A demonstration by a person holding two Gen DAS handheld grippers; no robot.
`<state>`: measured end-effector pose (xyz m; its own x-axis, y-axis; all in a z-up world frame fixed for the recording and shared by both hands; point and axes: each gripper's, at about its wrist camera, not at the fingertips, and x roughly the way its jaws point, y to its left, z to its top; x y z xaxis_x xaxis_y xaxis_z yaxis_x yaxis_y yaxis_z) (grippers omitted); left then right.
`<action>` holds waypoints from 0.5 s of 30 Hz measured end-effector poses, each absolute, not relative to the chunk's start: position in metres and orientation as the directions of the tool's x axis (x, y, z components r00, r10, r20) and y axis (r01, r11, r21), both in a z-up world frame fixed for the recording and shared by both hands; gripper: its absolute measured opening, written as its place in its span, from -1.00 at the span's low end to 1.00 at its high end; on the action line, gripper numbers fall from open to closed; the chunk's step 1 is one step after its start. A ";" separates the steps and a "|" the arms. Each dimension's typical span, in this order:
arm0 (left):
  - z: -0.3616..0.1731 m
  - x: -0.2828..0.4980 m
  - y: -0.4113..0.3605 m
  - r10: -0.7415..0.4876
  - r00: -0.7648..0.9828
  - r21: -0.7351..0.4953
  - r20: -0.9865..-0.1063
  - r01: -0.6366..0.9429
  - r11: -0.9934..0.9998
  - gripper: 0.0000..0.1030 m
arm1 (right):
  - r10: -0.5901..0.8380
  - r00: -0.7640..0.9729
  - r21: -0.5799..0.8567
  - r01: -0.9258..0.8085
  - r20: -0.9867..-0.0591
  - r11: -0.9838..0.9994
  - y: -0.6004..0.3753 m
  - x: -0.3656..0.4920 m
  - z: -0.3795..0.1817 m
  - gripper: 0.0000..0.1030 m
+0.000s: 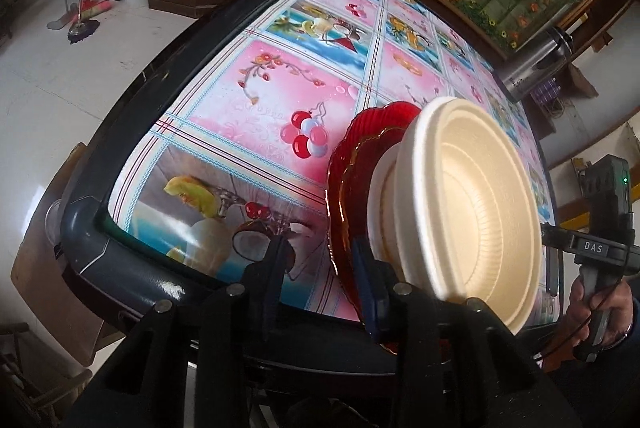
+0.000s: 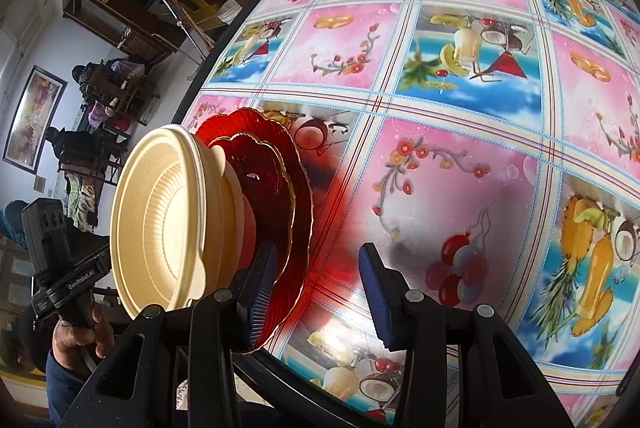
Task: Organize plates and bowls
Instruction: 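Grip the stack rim with the left gripper and slide it away from the table edge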
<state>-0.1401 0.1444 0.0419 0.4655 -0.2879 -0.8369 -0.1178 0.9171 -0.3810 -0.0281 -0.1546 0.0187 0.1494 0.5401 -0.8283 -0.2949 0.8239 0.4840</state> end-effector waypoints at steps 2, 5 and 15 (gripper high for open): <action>0.039 -0.138 0.146 -0.286 0.462 -0.375 -0.840 -0.112 0.920 -0.37 | 0.538 0.151 0.482 -0.296 -0.829 0.825 -0.153 -0.028 0.017 -0.21; 0.034 -0.132 0.149 -0.294 0.454 -0.377 -0.841 -0.104 0.920 -0.37 | 0.534 0.144 0.481 -0.289 -0.833 0.828 -0.151 -0.027 0.012 -0.39; 0.029 -0.118 0.145 -0.327 0.455 -0.385 -0.829 -0.040 0.922 -0.62 | 0.553 0.108 0.509 -0.279 -0.826 0.814 -0.140 -0.025 0.000 -0.79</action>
